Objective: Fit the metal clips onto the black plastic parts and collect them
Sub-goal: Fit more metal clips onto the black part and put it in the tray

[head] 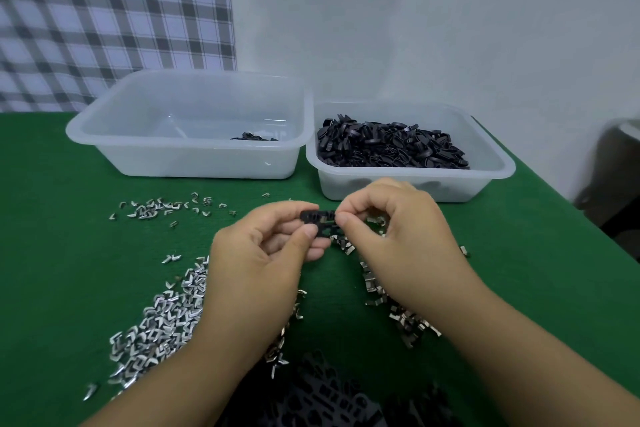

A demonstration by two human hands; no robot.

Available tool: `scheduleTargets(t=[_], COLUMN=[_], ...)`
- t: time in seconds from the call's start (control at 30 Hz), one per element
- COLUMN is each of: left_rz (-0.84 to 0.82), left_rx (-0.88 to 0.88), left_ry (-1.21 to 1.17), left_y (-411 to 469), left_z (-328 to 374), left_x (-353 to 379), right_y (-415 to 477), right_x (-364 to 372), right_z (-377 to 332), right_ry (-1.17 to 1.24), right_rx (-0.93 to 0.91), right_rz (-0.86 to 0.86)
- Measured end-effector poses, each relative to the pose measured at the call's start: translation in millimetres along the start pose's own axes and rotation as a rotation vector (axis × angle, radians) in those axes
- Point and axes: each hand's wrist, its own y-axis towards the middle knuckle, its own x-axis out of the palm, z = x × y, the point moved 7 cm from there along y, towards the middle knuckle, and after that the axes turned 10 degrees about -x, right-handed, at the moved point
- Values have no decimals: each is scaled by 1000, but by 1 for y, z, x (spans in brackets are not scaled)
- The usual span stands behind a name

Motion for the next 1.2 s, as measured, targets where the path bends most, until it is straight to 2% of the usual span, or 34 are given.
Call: scheduleTargets(t=[0.17,0.3,0.37,0.67,0.9,1.0,1.2], left_rz=[156,256,255,251,244,233,142], left_rx=[-46,-86,-90,-106,-119,-127,-168], left_ry=[-75,-110,-97,-80,-88,-94,-65], left_y=[6,10,10,11,11,12,11], left_z=[-5,-11,-11,-12,-13,-13,-18], left_x=[-15,-25,-25,-26,-24,-23,-17], right_y=[1,-20,-25,-21,-21,-22,-21], right_x=[0,34,45,54,64,63,20], right_z=[-10,-14,-13,-8,-16,-18,-3], right_ry=[-41,-96,-100,-48,-127,-125,147], right_rx=[-51,-148,-181,-227,-368,-396,-212], right_rz=[-9,-356,-436,-431,-468,-410,59])
